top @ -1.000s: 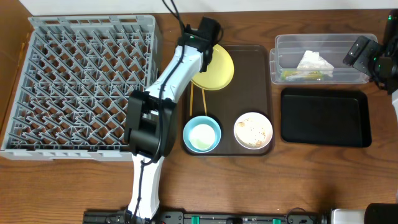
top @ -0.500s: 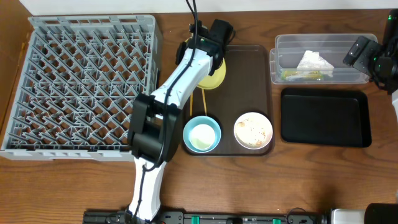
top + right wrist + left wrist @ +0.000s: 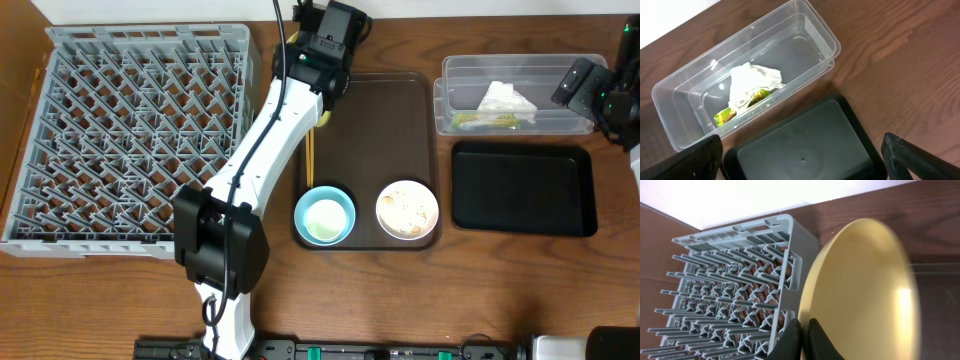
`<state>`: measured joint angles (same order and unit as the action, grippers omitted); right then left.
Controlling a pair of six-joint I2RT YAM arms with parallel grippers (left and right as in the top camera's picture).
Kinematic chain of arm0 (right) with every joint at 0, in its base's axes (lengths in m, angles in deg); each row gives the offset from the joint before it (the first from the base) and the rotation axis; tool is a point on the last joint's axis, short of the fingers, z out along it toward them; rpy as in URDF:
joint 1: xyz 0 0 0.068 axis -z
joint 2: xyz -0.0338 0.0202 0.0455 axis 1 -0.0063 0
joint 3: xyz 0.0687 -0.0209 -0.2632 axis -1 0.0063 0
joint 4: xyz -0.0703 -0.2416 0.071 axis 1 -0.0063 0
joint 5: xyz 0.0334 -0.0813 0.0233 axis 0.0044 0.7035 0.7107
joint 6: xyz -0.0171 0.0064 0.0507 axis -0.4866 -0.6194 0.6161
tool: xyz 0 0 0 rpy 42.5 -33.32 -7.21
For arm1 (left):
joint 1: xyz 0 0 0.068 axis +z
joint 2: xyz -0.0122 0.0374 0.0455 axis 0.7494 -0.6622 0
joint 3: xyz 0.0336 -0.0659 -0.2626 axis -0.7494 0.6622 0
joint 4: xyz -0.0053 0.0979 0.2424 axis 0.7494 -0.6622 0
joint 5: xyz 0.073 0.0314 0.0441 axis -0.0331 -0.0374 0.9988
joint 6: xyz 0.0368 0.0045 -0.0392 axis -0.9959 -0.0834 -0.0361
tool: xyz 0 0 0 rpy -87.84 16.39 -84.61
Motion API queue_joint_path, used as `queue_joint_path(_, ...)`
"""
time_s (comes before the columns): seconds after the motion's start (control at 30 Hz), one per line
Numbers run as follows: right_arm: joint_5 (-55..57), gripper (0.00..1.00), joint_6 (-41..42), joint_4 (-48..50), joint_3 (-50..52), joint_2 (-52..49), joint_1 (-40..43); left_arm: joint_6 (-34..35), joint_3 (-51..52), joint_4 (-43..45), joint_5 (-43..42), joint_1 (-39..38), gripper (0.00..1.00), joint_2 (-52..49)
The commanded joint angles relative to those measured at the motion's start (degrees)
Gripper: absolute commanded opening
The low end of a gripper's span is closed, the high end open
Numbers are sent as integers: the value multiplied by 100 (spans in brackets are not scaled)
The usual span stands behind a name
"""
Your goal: Sort waste into correct bins and load items into the dishwasher
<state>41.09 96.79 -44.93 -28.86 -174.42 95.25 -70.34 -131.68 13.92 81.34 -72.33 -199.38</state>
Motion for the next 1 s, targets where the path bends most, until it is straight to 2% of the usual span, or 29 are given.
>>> queue_joint_path(0.0,37,99,63,-9,0,24,44,-144,28,166,50,157,8,411)
queue_joint_path(0.17,37,99,63,-9,0,24,44,-1180,28,656,57,601,8,793)
queue_joint_path(0.3,37,99,63,-9,0,24,44,-1631,28,855,52,975,7,837)
queue_joint_path(0.43,37,99,63,-9,0,24,44,-2566,28,1217,52,1349,7,835)
queue_joint_path(0.5,37,99,63,-9,0,24,44,-2767,28,1370,50,1480,7,835)
queue_joint_path(0.6,37,99,63,-9,0,24,44,-2767,28,1510,37,1746,8,835)
queue_joint_path(0.7,37,99,63,-9,0,24,44,-2699,42,1335,-514,2035,8,824)
queue_joint_path(0.87,37,99,63,-9,0,24,44,-1357,57,922,-1180,2218,17,824)
queue_joint_path(0.93,37,99,63,-9,0,24,44,-946,57,778,-1705,2216,41,824)
queue_joint_path(0.97,37,99,63,-9,0,24,44,-925,57,726,-1976,2208,50,824)
